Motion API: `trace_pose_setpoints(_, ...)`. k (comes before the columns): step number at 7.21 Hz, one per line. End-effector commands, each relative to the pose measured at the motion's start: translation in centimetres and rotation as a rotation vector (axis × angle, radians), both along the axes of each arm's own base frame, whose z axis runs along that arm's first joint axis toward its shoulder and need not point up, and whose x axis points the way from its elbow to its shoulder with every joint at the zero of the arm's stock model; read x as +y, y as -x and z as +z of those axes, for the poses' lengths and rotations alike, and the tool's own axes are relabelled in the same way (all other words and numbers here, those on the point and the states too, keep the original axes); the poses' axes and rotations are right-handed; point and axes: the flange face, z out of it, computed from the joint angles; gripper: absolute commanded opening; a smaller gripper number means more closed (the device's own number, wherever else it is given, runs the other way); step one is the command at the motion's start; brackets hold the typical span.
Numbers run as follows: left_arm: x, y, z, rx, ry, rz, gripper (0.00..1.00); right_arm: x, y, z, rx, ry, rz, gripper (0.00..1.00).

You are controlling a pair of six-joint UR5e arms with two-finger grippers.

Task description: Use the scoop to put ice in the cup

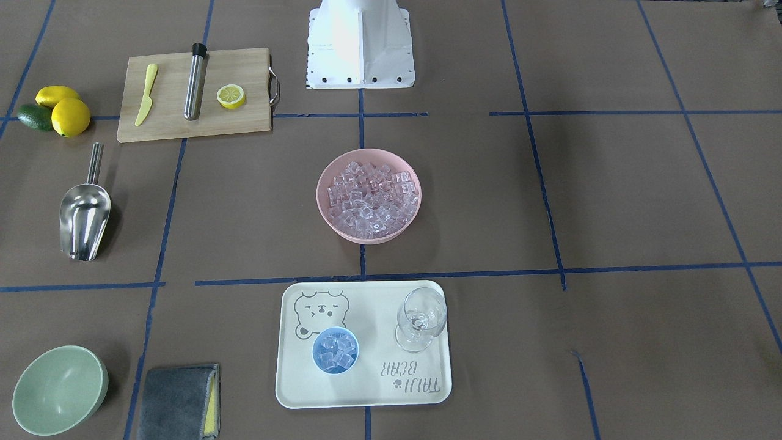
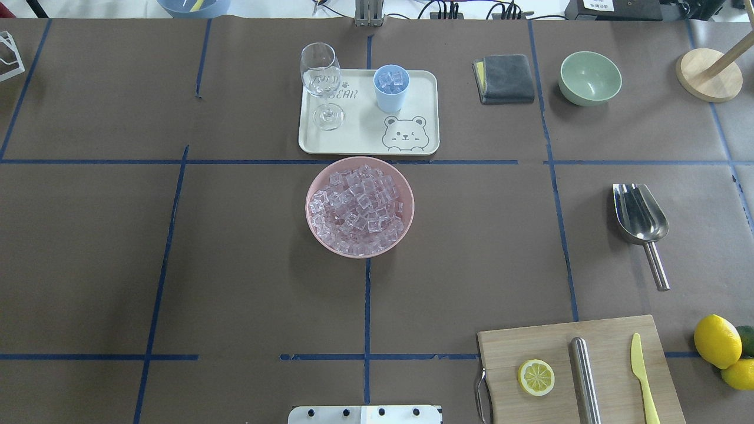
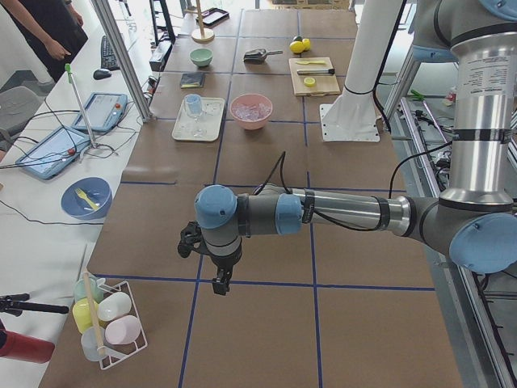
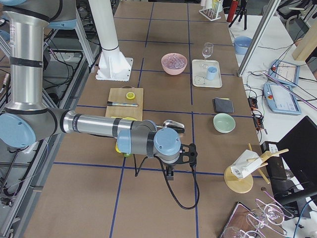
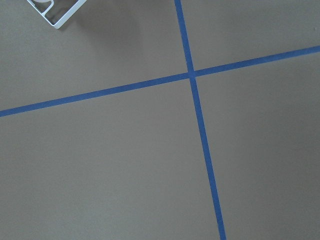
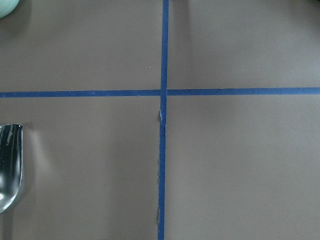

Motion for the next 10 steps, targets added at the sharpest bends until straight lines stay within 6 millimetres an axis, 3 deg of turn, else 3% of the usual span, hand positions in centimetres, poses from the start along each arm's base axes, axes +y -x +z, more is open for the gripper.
trace_pose_setpoints(1,-0.2,0.0,-0.3,0.0,0.025,-0.039,1.0,-0.5,0.1,0.1,0.03,0.027,0.015,1.0)
trace_pose_setpoints(4,-0.9,0.0,-1.0,0.001,-0.008,-0.124,1.0,-0.9,0.0,-0.2,0.028,0.042,0.034,1.0)
trace_pose_setpoints(10,-1.1,-0.2,-1.6,0.041,-0.009,-0.135,1.0,-1.2,0.0,-0.5,0.028,0.037,0.035,1.0)
